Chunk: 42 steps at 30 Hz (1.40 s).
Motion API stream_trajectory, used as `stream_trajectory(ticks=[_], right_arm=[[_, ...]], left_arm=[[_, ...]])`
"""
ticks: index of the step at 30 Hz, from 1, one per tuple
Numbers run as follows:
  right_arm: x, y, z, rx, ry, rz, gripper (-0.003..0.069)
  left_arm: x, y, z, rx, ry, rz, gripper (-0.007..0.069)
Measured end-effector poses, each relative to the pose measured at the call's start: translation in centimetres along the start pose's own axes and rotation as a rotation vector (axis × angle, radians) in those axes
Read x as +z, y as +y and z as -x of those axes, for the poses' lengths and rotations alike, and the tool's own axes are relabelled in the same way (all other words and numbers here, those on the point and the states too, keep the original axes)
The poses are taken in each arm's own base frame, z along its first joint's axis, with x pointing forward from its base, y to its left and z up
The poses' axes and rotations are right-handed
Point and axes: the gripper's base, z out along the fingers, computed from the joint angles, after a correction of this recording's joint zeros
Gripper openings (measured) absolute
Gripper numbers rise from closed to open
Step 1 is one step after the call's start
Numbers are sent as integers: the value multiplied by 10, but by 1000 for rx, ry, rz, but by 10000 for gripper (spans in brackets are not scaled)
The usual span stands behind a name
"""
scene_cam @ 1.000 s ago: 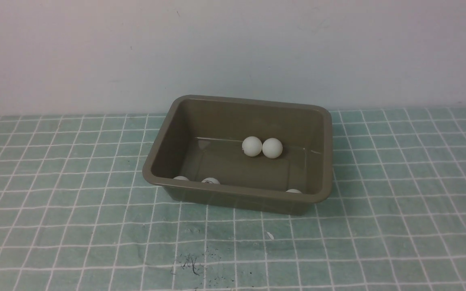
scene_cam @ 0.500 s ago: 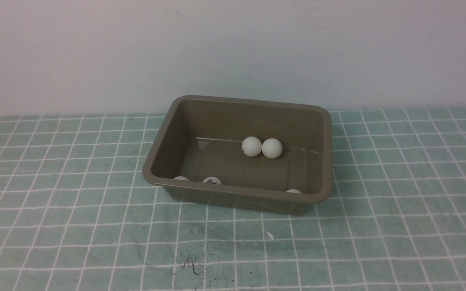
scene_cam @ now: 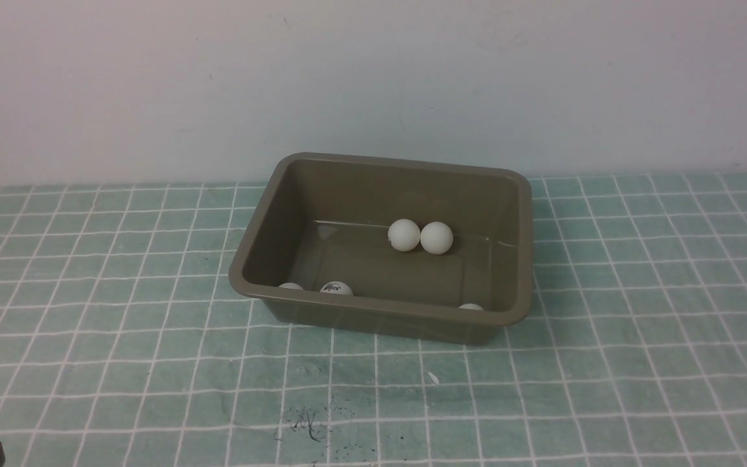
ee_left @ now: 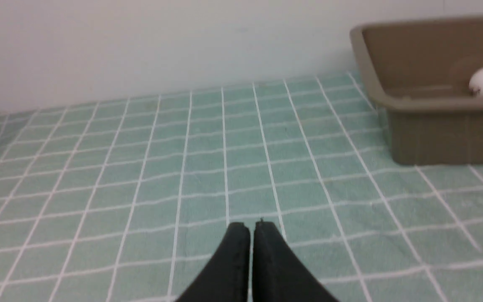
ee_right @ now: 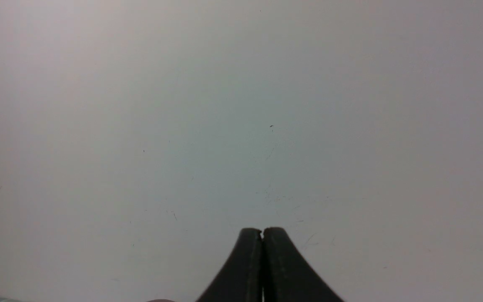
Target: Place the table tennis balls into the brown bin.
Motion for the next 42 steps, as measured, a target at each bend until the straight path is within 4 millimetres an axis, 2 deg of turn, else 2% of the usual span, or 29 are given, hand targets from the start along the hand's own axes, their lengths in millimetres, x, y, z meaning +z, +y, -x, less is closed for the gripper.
stream_trajectory(ticks=[3, 27, 31, 35, 36, 37, 38, 39, 42], right_arm=[[0, 0, 0, 0, 1, 0, -10], [0, 0, -2, -12, 7, -5, -10], [3, -6, -27, -51, 90, -120, -10], [1, -21, -90, -72, 288, -298, -10], [-1, -24, -101, -71, 323, -322, -10], [-6, -29, -126, -65, 405, -374, -10], [-7, -30, -128, -63, 419, -381, -10], [-11, -33, -140, -48, 479, -417, -10], [-12, -33, -141, -43, 482, -425, -10]], left_arm=[[0, -1, -6, 48, 60, -30, -5], [0, -2, -6, 69, 61, -52, -5], [0, -2, -6, 69, 61, -52, -5], [0, -2, -6, 70, 61, -53, -5], [0, -3, -6, 70, 61, -53, -5], [0, -3, -6, 70, 62, -54, -5], [0, -3, -6, 70, 62, -54, -5], [0, -3, -6, 70, 62, -54, -5], [0, -3, -6, 71, 62, -54, -5]])
